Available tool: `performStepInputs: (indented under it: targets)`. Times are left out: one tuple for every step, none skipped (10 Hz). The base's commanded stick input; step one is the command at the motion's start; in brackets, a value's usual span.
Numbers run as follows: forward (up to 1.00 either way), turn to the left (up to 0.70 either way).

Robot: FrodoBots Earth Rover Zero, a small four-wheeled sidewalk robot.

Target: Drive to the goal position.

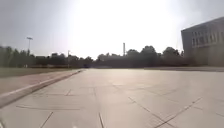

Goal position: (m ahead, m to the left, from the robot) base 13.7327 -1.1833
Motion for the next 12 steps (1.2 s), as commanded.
performStepInputs:
  targets:
    - [0.7,0.0]
    - [0.7,0.0]
    - [0.7,0.0]
    - [0.7,0.0]
    - [0.7,0.0]
    - [0.7,0.0]
    - [0.7,0.0]
    - [0.7,0.0]
    - [0.7,0.0]
    - [0.7,0.0]
    - [0.7,0.0]
    - [0.7,0.0]
